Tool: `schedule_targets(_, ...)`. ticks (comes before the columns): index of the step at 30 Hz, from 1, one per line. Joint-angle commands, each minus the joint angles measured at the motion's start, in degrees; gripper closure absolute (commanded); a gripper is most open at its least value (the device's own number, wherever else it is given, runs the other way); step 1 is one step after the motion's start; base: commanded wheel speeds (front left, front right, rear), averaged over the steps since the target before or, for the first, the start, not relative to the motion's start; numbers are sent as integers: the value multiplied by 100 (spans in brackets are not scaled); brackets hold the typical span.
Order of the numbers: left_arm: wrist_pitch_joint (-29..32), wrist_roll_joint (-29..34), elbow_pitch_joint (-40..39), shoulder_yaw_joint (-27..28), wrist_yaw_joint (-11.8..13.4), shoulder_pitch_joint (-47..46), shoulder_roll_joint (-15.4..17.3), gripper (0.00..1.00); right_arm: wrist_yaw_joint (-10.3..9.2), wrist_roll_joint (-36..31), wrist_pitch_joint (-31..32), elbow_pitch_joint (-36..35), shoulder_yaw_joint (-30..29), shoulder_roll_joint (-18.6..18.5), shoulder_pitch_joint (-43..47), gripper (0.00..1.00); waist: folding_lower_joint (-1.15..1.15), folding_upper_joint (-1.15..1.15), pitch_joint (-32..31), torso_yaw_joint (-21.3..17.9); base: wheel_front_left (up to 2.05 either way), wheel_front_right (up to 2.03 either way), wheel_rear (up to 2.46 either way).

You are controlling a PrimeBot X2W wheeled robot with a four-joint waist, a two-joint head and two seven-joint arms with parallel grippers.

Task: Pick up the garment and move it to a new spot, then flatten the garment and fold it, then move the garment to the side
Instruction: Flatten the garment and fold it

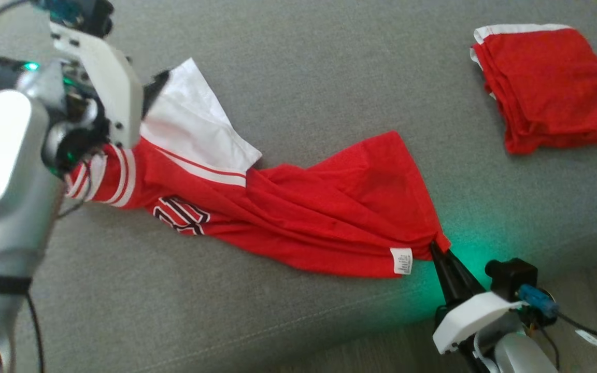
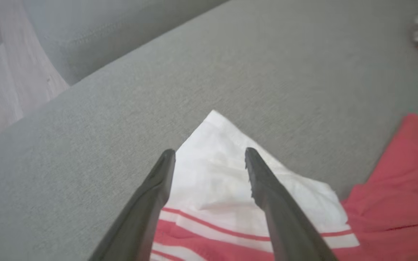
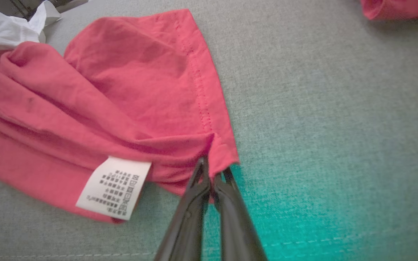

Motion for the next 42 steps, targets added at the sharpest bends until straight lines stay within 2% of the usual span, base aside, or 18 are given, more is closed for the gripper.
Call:
schedule_targets(1, 258, 69, 125, 33, 5, -546, 325, 0, -2, -19, -38, -151, 184, -39, -144, 100, 0, 0, 102, -85, 0, 0, 0)
schedule_targets(4, 556, 195, 602, -320, 4, -945, 378, 0, -2, 2, -38, -165, 245, -39, -201, 100, 0, 0, 206, -149, 0, 0, 0)
schedule_targets(13, 894, 236, 1554, -987, 4, -1743, 200, 0, -2, 113, -38, -135, 464, -39, -347, 100, 0, 0, 489, -314, 0, 0, 0)
schedule_targets(24, 1209, -293, 1810, -1658, 4, -2008, 247, 0, -2, 207, -38, -115, 521, -39, -482, 100, 0, 0, 638, -401, 0, 0, 0)
schedule_targets(31, 1423, -614, 1942, -1698, 4, -1976, 326, 0, -2, 238, -38, -124, 487, -39, -508, 100, 0, 0, 638, -382, 0, 0, 0)
schedule_targets(33, 1431, -683, 1922, -1710, 4, -1965, 330, 19, -2, 243, -38, -133, 475, -39, -516, 100, 0, 0, 648, -376, 0, 0, 0)
schedule_targets(35, 1452, -763, 1891, -1736, 4, -1944, 331, 56, -2, 242, -38, -138, 460, -39, -523, 100, 0, 0, 658, -373, 0, 0, 0)
schedule_targets(36, 1466, -817, 1874, -1744, 4, -1928, 325, 63, -2, 243, -38, -140, 452, -39, -526, 100, 0, 0, 663, -371, 0, 0, 0)
schedule_targets(37, 1495, -868, 1855, -1759, 4, -1912, 317, 75, -2, 245, -38, -143, 444, -39, -527, 100, 0, 0, 665, -367, 0, 0, 0)
schedule_targets(41, 1643, -1062, 1756, -1845, 4, -1849, 313, 97, -2, 251, -38, -152, 410, -39, -546, 100, 0, 0, 684, -360, 0, 0, 0)
schedule_targets(42, 1636, -1058, 1722, -1888, 4, -1847, 342, 100, -2, 255, -38, -154, 410, -39, -556, 100, 0, 0, 687, -363, 0, 0, 0)
